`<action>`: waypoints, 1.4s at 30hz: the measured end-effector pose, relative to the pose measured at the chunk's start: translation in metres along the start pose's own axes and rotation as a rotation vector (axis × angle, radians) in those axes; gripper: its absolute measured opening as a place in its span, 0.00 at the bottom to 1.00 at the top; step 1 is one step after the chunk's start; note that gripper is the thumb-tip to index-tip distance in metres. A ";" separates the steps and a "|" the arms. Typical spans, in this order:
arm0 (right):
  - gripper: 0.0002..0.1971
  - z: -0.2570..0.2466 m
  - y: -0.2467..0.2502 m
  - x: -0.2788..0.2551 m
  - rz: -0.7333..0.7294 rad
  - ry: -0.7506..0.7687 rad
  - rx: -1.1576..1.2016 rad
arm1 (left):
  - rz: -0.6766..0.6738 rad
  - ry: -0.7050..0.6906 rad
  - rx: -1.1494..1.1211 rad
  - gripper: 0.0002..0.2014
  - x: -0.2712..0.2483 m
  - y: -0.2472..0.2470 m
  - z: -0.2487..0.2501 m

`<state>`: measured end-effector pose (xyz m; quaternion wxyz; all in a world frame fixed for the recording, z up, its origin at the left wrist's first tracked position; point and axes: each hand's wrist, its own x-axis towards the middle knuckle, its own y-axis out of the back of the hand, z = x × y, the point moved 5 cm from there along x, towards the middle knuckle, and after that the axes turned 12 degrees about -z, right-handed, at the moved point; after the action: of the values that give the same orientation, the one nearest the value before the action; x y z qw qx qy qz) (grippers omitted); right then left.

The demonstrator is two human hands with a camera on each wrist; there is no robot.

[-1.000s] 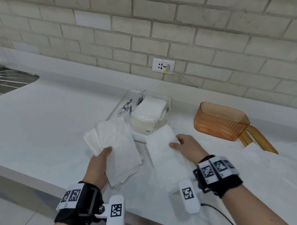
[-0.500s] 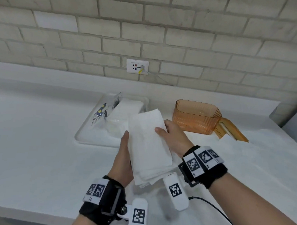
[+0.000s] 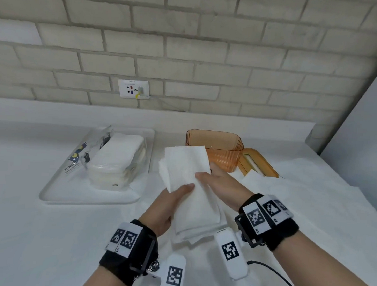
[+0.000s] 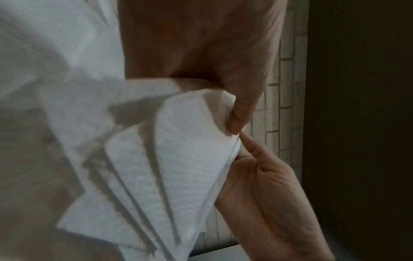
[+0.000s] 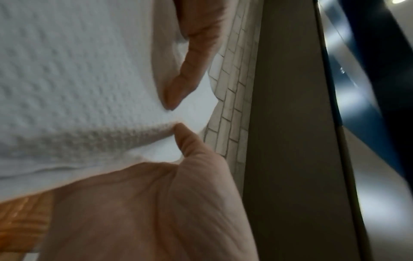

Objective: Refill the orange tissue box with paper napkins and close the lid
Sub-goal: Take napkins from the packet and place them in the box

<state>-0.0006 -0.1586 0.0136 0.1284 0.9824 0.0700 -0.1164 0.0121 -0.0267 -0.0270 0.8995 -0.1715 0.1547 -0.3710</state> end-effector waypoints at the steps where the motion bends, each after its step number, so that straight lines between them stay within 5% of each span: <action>1: 0.23 -0.001 0.007 -0.002 0.010 0.019 -0.005 | 0.004 -0.008 0.009 0.18 0.006 -0.002 0.000; 7: 0.35 0.018 0.053 -0.013 0.029 0.053 0.049 | 0.066 -0.133 -0.071 0.18 0.037 -0.016 0.004; 10: 0.24 0.037 0.067 -0.019 -0.005 0.003 0.182 | 0.102 -0.223 -0.256 0.16 0.050 -0.027 0.003; 14: 0.22 0.060 0.059 -0.021 -0.131 0.059 0.687 | 0.136 -0.281 -0.338 0.16 0.064 -0.049 -0.007; 19: 0.20 0.077 0.086 -0.018 0.006 0.077 0.788 | 0.136 -0.282 -0.231 0.23 0.072 -0.048 -0.005; 23: 0.21 0.082 0.124 -0.033 0.052 0.070 0.606 | 0.130 -0.229 -0.059 0.15 0.065 -0.014 0.014; 27: 0.15 0.073 0.141 -0.040 0.049 0.083 0.302 | 0.016 -0.031 0.240 0.34 0.070 -0.023 0.003; 30: 0.14 0.067 0.151 -0.041 0.055 0.098 0.146 | -0.005 -0.016 0.361 0.33 0.071 -0.033 0.000; 35: 0.38 0.103 0.151 -0.041 -0.049 -0.096 -0.074 | -0.054 0.154 0.656 0.20 0.078 -0.038 -0.018; 38: 0.21 0.114 0.148 -0.040 -0.057 -0.100 -0.104 | -0.038 0.206 0.734 0.19 0.086 -0.038 -0.026; 42: 0.18 0.103 0.153 -0.038 -0.015 -0.036 -0.018 | 0.006 0.095 0.675 0.17 0.091 -0.045 -0.017</action>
<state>-0.0335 -0.3363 -0.0373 0.1377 0.9784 0.0759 -0.1342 0.0395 -0.1257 -0.0370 0.8984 0.1536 0.0652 -0.4063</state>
